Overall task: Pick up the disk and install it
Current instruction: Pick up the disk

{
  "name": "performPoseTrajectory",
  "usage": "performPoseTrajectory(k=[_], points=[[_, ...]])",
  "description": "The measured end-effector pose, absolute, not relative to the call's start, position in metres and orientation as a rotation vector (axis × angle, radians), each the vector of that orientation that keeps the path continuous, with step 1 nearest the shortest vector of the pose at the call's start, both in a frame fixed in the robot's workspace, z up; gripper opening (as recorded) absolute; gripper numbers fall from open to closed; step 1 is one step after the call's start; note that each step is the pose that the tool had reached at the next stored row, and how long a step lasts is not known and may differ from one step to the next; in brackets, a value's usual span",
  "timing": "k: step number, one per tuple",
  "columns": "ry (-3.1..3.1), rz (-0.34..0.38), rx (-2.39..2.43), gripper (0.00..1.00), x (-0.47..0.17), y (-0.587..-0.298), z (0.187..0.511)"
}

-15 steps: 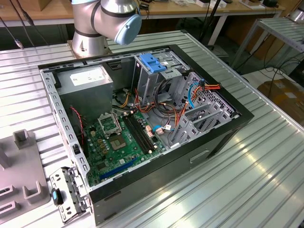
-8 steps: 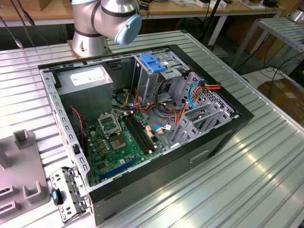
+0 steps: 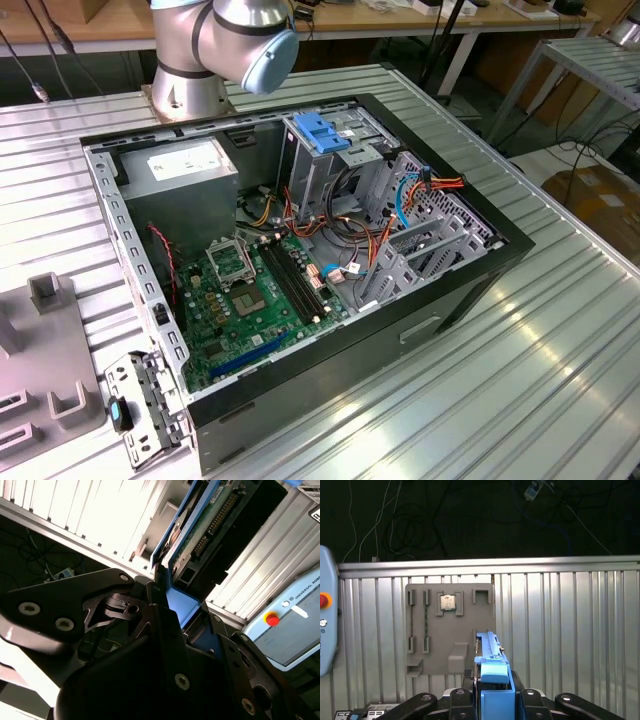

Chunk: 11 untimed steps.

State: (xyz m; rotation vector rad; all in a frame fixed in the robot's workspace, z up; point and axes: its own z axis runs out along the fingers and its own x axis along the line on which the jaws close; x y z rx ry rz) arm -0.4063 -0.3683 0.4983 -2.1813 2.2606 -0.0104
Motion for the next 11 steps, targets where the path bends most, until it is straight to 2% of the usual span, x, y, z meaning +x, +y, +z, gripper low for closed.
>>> performPoseTrajectory(k=[11], points=[[2.261, -0.011, -2.181, 0.37, -0.3973, -0.3683, 0.4981]])
